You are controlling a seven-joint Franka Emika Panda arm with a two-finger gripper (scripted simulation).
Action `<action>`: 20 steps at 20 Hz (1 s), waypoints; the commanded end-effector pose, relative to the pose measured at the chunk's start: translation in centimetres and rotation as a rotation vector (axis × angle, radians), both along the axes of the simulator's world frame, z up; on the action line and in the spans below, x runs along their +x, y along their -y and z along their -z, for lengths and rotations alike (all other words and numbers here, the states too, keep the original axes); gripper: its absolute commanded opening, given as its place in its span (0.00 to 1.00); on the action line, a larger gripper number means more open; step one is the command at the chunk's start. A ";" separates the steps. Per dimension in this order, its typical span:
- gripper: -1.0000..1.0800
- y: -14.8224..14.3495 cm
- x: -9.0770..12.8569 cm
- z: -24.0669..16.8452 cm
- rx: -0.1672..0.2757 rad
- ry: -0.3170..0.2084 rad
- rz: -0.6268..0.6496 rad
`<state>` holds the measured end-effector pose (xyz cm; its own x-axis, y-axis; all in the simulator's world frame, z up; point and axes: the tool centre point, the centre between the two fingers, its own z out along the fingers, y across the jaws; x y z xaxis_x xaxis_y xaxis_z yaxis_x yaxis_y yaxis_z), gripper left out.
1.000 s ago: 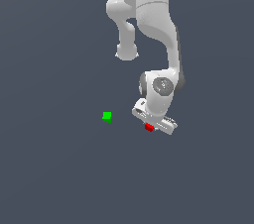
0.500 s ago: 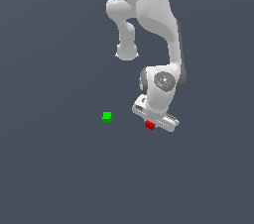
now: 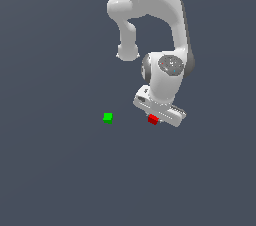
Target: Stack the red cube on top of the green cube.
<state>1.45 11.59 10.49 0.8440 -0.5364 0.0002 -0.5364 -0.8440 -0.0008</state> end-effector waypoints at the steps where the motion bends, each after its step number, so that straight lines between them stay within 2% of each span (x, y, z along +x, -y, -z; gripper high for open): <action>1: 0.00 0.0 0.0 -1.0 0.000 -0.001 0.000; 11: 0.00 0.9 -0.2 -1.1 0.000 0.000 0.000; 15: 0.00 3.0 -0.7 -0.6 0.000 0.000 0.000; 20: 0.00 7.3 -1.7 0.5 -0.001 0.000 0.000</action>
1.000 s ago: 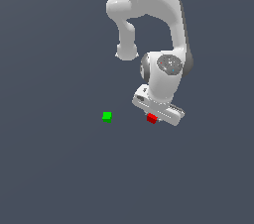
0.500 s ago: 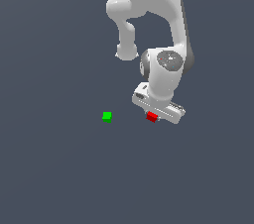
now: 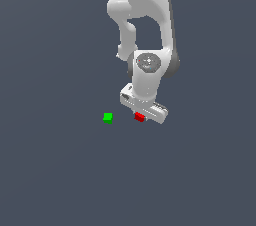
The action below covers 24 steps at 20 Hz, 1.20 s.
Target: Stack the red cube on top of the green cube.
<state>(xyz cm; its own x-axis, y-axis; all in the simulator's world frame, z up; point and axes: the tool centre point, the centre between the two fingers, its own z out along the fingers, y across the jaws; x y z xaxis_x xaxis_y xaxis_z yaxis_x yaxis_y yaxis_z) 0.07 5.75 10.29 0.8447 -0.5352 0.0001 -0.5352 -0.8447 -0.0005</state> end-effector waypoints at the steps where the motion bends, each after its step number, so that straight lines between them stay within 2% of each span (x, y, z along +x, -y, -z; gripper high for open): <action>1: 0.00 2.5 -0.6 0.6 -0.001 0.000 0.002; 7: 0.00 9.1 -2.1 2.3 -0.001 0.000 0.002; 11: 0.00 12.4 -2.7 3.2 -0.001 0.000 0.002; 16: 0.00 15.0 -3.1 3.9 -0.001 0.000 0.002; 21: 0.00 15.9 -3.2 4.1 -0.001 0.000 0.001; 22: 0.96 15.9 -3.2 4.1 -0.001 0.000 0.001; 24: 0.96 15.9 -3.2 4.1 -0.001 0.000 0.001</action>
